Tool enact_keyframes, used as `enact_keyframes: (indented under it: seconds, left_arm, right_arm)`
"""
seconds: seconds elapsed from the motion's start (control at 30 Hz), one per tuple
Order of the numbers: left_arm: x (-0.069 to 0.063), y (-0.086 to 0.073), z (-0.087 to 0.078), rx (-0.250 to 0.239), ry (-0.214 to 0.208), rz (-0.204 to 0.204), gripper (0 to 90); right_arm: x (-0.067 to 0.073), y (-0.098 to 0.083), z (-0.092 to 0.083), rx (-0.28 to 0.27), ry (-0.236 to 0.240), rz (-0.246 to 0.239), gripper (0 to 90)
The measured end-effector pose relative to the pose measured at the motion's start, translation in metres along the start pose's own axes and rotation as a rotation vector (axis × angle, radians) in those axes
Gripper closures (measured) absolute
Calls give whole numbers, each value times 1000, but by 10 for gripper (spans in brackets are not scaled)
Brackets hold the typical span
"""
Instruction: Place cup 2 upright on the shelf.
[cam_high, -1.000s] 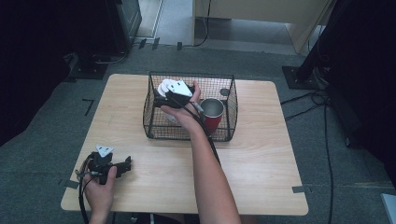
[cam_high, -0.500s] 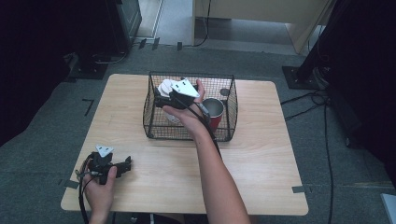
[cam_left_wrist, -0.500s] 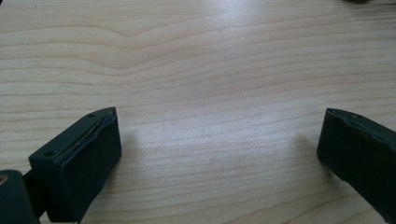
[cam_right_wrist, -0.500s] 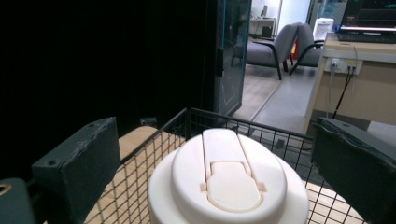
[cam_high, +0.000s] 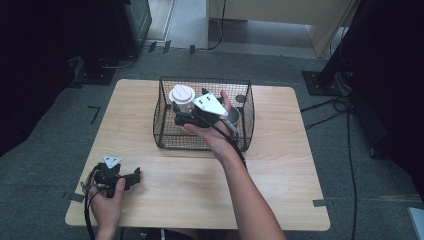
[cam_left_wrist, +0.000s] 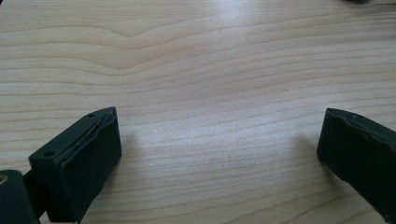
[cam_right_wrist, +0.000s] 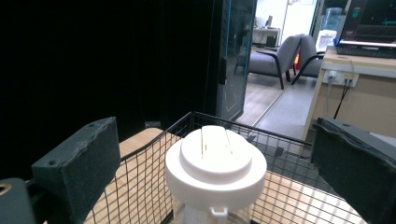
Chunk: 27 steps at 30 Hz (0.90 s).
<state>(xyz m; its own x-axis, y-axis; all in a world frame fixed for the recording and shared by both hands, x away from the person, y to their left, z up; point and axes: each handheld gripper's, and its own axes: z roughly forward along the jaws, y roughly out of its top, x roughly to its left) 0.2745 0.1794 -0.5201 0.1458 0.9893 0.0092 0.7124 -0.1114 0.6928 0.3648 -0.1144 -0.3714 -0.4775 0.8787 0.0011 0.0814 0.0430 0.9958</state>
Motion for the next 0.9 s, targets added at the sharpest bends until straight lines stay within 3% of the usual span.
enact_keyframes:
  seconds: [0.5, 0.9]
  left_arm:
    - [0, 0, 0, 1, 1, 1, 5]
    - [0, 0, 0, 1, -1, -1, 4]
  right_arm:
    - [-11, -13, -50, -5, -8, -28, 19]
    - [-39, -33, -94, -10, -71, -16, 18]
